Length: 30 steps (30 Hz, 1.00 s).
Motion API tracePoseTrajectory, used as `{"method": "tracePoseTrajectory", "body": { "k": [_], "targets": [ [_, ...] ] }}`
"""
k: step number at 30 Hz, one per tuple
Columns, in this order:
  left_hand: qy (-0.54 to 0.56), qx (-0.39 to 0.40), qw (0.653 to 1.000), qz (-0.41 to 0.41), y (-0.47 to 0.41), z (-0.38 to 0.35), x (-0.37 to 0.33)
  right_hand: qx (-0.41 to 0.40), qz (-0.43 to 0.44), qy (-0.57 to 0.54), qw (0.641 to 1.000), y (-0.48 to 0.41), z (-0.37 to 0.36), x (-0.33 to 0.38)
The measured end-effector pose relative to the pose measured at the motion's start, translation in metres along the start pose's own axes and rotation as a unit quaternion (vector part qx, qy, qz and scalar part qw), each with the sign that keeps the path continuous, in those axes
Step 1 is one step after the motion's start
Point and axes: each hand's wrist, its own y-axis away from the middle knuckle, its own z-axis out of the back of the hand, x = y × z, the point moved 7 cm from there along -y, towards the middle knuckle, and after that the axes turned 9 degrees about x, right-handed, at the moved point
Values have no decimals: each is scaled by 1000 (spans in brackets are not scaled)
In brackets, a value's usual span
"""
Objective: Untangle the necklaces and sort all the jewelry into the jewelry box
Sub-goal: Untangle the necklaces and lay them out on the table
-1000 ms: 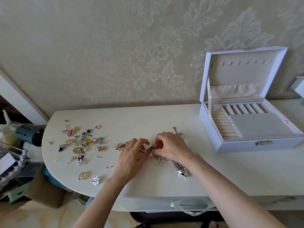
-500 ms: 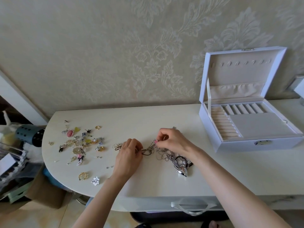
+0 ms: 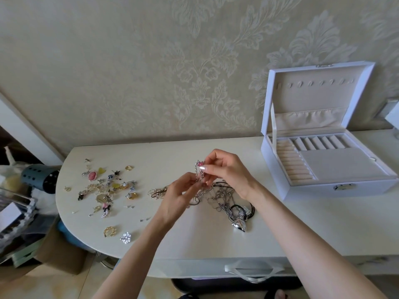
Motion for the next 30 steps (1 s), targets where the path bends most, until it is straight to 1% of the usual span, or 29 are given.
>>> {"method": "tracePoseTrajectory", "body": {
  "k": [3, 6, 8, 11, 13, 15, 21, 26, 28, 30],
  "targets": [
    [46, 16, 999, 7, 2, 0, 2, -35, 11, -35, 999, 0, 6, 5],
    [98, 14, 995, 1, 4, 2, -1, -88, -8, -75, 993, 1, 15, -2],
    [113, 14, 993, -1, 4, 2, -3, -111, -19, -128, 985, 2, 20, -9],
    [125, 12, 992, -3, 3, 3, -4, -135, -12, -221, 966, 1, 26, -18],
    [136, 8, 991, -6, 2, 3, -4, -148, -1, -244, 958, 0, 30, -21],
    [148, 3, 989, -12, 1, 4, -6, -169, 3, -245, 955, 1, 34, -24],
    [173, -31, 983, -47, -9, 12, -22, -241, -22, -214, 946, 6, 47, -35],
    [179, -37, 980, -79, -22, 19, -44, -261, -23, -231, 937, 5, 55, -42],
    [158, -58, 983, -68, -32, 24, -44, -266, -35, -219, 938, 1, 58, -43],
    [130, -99, 986, -33, -47, 35, -34, -270, -44, -196, 942, -4, 64, -41]
  ]
}}
